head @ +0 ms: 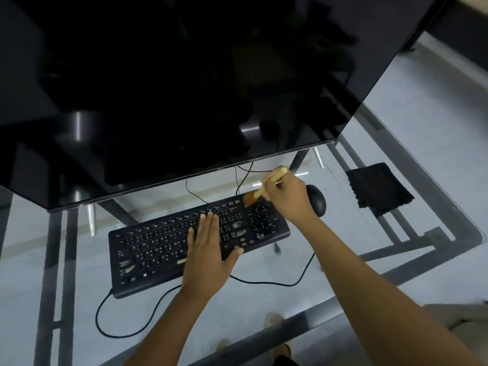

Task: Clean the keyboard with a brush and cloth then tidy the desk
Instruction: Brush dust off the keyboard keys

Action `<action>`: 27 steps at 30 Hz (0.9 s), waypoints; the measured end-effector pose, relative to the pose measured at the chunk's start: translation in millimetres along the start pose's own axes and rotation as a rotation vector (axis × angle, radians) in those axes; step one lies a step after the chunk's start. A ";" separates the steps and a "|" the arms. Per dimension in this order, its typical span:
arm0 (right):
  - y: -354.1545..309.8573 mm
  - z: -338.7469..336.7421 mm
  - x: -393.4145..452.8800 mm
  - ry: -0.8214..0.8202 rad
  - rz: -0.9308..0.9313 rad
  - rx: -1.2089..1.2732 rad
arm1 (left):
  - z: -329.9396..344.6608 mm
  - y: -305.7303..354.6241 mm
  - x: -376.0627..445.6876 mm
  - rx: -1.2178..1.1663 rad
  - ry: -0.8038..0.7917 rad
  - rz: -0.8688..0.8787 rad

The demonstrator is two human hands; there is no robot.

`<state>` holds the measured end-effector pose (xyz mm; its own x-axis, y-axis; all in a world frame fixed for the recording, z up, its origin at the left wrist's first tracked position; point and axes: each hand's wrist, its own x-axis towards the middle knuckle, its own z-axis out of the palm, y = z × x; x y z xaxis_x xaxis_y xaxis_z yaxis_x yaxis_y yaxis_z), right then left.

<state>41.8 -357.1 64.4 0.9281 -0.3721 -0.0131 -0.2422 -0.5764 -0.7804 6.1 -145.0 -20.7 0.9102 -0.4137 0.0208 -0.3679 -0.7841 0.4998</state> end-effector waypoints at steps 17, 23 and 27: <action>19.8 -25.9 -14.2 -0.119 -0.057 -0.168 | 7.8 -4.0 -0.3 0.194 -0.064 0.060; 24.7 -33.4 -17.8 -0.074 -0.093 -0.310 | 7.0 -3.5 0.6 0.188 -0.066 0.046; 30.0 -34.6 -18.0 0.075 -0.049 -0.165 | 7.2 -0.9 0.3 0.198 -0.054 0.038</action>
<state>8.1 -392.9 62.9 0.9175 -0.3908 0.0736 -0.2465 -0.7043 -0.6657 5.3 -147.7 -27.4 0.8854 -0.4647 -0.0127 -0.4368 -0.8410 0.3193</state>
